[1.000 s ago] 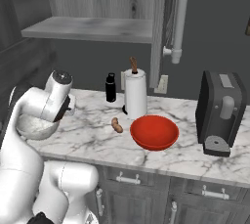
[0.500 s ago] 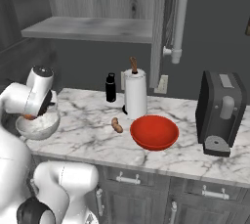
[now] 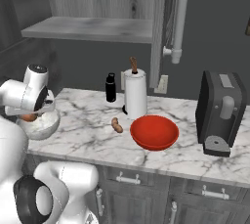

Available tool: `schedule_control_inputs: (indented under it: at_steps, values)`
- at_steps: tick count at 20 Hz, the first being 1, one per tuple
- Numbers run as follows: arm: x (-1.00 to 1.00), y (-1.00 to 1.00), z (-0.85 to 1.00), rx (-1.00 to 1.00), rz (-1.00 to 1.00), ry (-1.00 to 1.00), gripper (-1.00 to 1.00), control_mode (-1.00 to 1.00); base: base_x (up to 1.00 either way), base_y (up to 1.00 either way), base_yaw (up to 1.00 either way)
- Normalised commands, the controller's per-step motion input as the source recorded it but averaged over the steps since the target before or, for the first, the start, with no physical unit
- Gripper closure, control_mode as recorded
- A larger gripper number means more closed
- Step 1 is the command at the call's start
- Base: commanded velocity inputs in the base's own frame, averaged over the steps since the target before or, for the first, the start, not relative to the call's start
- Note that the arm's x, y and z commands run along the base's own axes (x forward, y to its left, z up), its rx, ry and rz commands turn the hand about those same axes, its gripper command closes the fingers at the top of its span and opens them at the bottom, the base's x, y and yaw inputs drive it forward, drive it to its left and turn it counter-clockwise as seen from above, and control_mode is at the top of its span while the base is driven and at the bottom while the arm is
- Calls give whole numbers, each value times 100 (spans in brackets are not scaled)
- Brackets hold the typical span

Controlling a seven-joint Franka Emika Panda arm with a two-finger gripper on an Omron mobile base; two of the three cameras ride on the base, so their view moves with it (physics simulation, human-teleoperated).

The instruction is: Pick both bowls and place them on the counter. Then place the onion in one bowl and place the potato in the other bowl.

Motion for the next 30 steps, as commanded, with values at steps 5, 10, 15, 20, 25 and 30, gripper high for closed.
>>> schedule_control_inputs:
  at_steps: [5,10,15,20,25,30]
  values:
    - [26,0,-28,-1,8,-1,100,-100,0,0,0]
    - [29,3,-26,-1,6,-2,100,-100,0,0,0]
    - [16,22,-12,-6,1,-1,100,-100,0,0,0]
    - [0,27,-10,-10,0,0,100,-100,0,0,0]
    - [0,12,-15,-8,0,0,100,-100,0,0,0]
    - [9,0,-21,-3,1,0,100,-100,0,0,0]
